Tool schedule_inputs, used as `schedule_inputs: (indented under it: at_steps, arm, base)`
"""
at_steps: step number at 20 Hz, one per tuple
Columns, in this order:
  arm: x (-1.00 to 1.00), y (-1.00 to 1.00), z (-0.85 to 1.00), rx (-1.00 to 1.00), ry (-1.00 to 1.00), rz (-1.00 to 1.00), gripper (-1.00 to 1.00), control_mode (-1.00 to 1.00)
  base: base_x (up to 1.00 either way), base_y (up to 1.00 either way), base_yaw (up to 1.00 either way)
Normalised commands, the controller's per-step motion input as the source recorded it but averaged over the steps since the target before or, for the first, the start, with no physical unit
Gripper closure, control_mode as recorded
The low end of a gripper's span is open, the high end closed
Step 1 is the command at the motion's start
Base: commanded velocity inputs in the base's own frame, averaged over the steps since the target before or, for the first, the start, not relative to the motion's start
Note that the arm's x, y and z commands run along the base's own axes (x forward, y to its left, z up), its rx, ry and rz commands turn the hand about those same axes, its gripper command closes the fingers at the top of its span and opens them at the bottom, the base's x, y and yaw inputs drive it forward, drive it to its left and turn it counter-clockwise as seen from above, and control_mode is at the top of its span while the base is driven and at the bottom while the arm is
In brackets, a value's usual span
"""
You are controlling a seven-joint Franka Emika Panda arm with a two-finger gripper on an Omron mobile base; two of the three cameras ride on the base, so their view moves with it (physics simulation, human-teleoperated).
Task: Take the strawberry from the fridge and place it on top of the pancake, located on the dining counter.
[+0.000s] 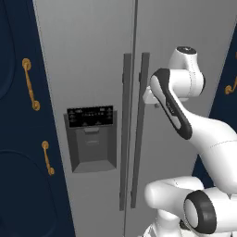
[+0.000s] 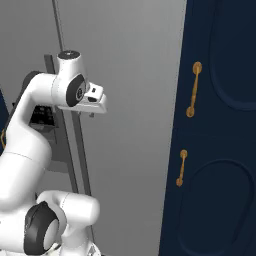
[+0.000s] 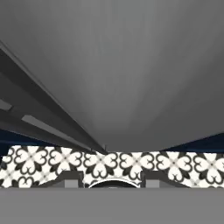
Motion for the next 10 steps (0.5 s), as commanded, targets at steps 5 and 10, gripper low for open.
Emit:
schedule_inputs:
  at_steps: [5,10]
  arm:
    - [0.00,0.00,0.00,0.00,0.00,0.00,-1.00,1.00]
    - [0.00,0.00,0.00,0.00,0.00,0.00,-1.00,1.00]
  base:
    - [-0.31,0.01,0.00]
    - [-0.24,0.44,-0.02]
